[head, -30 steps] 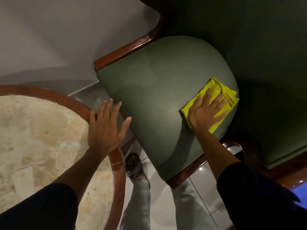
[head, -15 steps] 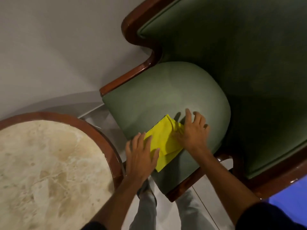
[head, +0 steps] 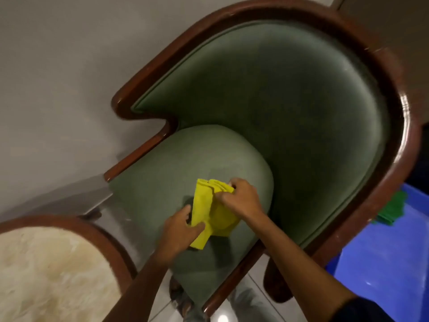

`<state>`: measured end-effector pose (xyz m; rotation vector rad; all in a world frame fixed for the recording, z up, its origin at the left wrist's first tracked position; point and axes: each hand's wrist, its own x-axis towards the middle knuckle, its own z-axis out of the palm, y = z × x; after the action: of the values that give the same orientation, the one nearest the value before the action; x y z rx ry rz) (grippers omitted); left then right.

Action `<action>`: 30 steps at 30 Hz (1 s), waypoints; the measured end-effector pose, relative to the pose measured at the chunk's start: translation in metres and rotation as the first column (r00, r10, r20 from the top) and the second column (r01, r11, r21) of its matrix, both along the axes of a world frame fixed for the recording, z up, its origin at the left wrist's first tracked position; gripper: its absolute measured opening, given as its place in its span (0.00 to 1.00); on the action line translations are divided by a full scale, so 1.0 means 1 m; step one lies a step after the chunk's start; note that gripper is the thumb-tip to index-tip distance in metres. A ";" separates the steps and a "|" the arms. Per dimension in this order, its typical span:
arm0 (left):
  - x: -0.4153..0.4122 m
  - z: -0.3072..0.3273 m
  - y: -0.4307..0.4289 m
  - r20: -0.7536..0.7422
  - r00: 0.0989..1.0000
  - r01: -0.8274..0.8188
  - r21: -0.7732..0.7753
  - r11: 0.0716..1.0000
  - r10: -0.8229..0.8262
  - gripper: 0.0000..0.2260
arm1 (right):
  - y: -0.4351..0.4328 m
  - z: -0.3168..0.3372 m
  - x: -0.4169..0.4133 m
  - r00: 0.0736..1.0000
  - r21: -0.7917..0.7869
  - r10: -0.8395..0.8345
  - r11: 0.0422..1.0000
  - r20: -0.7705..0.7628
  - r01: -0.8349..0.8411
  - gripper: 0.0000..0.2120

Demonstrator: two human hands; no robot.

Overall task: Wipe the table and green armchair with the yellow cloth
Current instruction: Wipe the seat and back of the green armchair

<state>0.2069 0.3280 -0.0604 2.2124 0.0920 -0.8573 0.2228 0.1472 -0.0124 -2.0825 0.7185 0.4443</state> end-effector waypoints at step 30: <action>0.312 0.083 -0.115 0.629 0.544 0.049 0.637 0.769 -0.556 0.43 | -0.252 0.118 0.128 0.958 -0.709 0.250 0.701 0.141 -0.079 0.37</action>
<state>0.5192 0.2135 0.0222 3.0419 -0.6116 0.1418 0.3506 -0.1052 0.1060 -2.8806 0.6106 -0.0052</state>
